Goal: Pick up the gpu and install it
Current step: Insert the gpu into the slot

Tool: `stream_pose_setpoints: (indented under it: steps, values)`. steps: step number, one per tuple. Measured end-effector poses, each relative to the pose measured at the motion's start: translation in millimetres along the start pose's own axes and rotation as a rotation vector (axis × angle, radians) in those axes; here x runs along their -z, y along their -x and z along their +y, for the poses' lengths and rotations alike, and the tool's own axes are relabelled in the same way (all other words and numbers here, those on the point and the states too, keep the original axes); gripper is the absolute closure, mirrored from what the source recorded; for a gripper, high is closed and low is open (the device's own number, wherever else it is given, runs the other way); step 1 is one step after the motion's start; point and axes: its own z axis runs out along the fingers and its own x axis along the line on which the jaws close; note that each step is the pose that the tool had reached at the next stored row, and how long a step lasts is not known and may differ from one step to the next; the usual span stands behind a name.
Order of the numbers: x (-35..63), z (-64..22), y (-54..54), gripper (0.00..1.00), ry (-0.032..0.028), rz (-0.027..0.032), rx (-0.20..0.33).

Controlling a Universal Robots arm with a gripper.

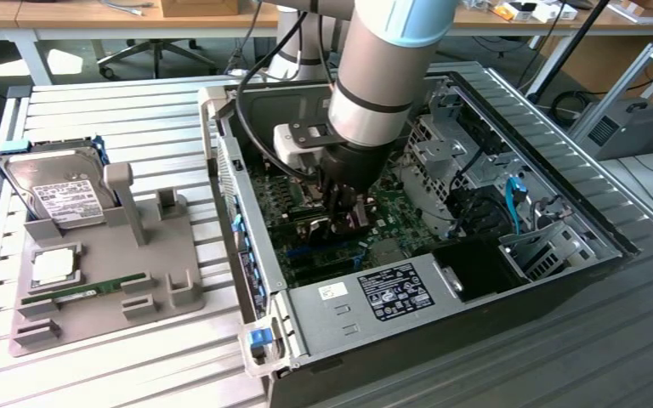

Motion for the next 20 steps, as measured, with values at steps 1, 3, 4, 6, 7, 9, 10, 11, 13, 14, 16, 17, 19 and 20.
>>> stream_pose_setpoints:
  steps: [1, 3, 4, 6, 7, 9, 10, 11, 13, 14, 16, 17, 19, 20]
  values:
    - [-0.1, 0.5, 0.0, 0.73, -0.0001, -0.0001, 0.000]
    - [0.0, 0.8, 0.0, 0.73, 0.0000, 0.0000, 0.000]
    - [0.0, 0.8, -0.1, 0.73, 0.0000, 0.0001, 0.000]
    - [0.0, 0.8, 0.0, 0.73, 0.0000, 0.0001, 0.000]
    - [0.0, 0.7, 0.0, 0.73, 0.0000, 0.0001, 0.000]
    - [0.0, 0.7, 0.0, 0.73, 0.0004, 0.0001, 0.000]
    - [0.0, 0.7, 0.0, 0.73, 0.0004, 0.0000, 0.000]
    - [0.0, 0.6, -0.1, 0.73, 0.0004, 0.0002, 0.000]
    - [0.0, 0.4, 0.0, 0.73, 0.0010, 0.0001, 0.000]
    - [0.0, 0.3, 0.0, 0.73, 0.0015, 0.0001, 0.000]
    - [0.0, 0.1, 0.0, 0.73, 0.0021, 0.0001, 0.000]
    - [0.0, 0.0, 0.0, 0.73, 0.0023, 0.0001, 0.000]
    - [0.0, 0.0, 0.0, 0.73, 0.0023, 0.0001, 0.000]
    - [0.0, -0.1, 0.1, 0.73, 0.0023, 0.0001, 0.000]
